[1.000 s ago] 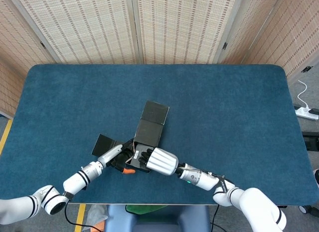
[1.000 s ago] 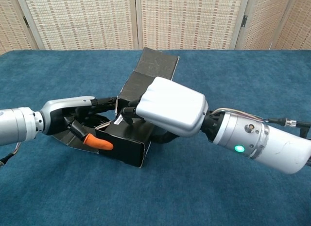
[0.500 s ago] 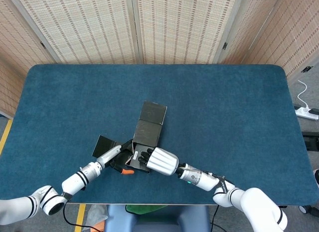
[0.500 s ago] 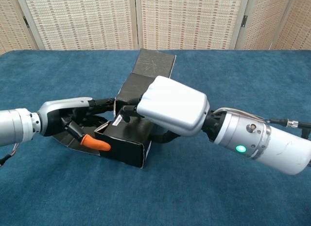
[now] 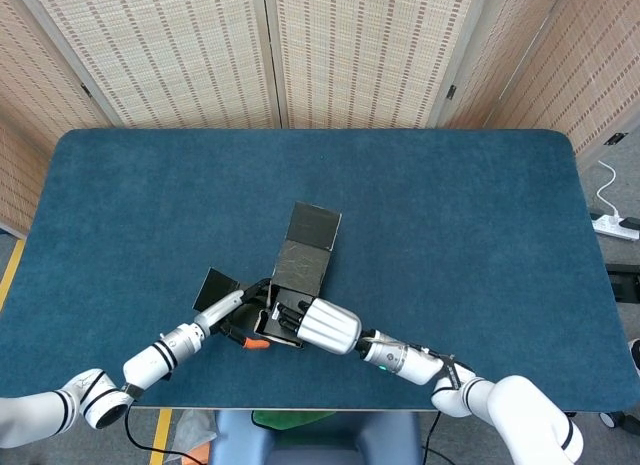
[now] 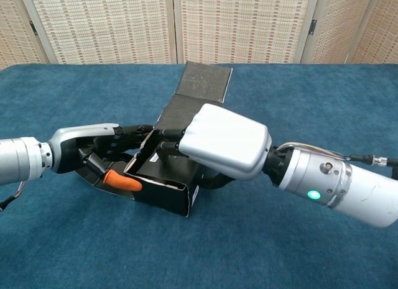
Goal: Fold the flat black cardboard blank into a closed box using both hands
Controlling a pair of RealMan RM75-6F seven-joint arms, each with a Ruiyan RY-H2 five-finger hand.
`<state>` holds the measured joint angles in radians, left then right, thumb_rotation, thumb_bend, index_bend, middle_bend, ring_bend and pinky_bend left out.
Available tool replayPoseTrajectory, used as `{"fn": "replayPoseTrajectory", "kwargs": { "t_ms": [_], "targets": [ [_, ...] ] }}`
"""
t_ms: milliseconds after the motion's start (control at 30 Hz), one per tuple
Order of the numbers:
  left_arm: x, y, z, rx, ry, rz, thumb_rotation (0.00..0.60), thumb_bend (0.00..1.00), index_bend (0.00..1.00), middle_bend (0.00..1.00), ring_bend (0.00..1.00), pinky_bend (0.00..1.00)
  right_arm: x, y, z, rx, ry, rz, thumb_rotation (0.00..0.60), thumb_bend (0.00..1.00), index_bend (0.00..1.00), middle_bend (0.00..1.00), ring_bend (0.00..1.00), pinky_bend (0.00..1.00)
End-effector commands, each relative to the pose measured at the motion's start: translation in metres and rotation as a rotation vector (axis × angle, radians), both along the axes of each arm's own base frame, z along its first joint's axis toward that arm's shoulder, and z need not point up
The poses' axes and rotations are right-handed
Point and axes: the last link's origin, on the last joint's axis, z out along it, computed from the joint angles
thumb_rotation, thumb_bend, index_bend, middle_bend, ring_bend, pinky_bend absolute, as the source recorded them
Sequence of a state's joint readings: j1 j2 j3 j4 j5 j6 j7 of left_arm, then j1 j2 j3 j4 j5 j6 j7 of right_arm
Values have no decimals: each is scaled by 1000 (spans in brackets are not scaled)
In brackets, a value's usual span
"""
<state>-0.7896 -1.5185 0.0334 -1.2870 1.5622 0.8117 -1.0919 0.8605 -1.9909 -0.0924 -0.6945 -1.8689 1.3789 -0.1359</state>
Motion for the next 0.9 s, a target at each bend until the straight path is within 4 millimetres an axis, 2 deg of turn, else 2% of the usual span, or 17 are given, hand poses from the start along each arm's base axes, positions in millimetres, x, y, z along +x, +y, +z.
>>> {"fn": "replayPoseTrajectory", "kwargs": {
  "t_ms": [33, 333, 467, 533, 700, 900],
  "targets": [
    [0, 0, 0, -2, 3, -3, 600, 195, 0, 0, 0, 201, 0, 0, -2, 5, 11, 2, 600, 106, 377, 369, 658, 1000],
    [1, 2, -1, 3, 4, 1, 600, 194, 0, 0, 0, 204, 0, -2, -7, 13, 32, -9, 600, 106, 421, 424, 663, 1000],
    [1, 4, -3, 16, 8, 11, 600, 193, 0, 21, 19, 249, 0, -4, -7, 15, 35, -15, 600, 106, 427, 442, 673, 1000],
    [1, 4, -5, 25, 11, 17, 600, 192, 15, 68, 64, 281, 0, -5, -7, 12, 39, -17, 600, 107, 429, 446, 676, 1000],
    [2, 3, -7, 32, 16, 22, 600, 193, 187, 258, 204, 332, -1, -7, -7, 11, 49, -24, 600, 107, 429, 449, 679, 1000],
    [4, 3, -10, 37, 15, 31, 600, 193, 276, 365, 271, 341, -2, -8, -7, 14, 61, -30, 600, 108, 460, 494, 689, 1000]
  ]
}}
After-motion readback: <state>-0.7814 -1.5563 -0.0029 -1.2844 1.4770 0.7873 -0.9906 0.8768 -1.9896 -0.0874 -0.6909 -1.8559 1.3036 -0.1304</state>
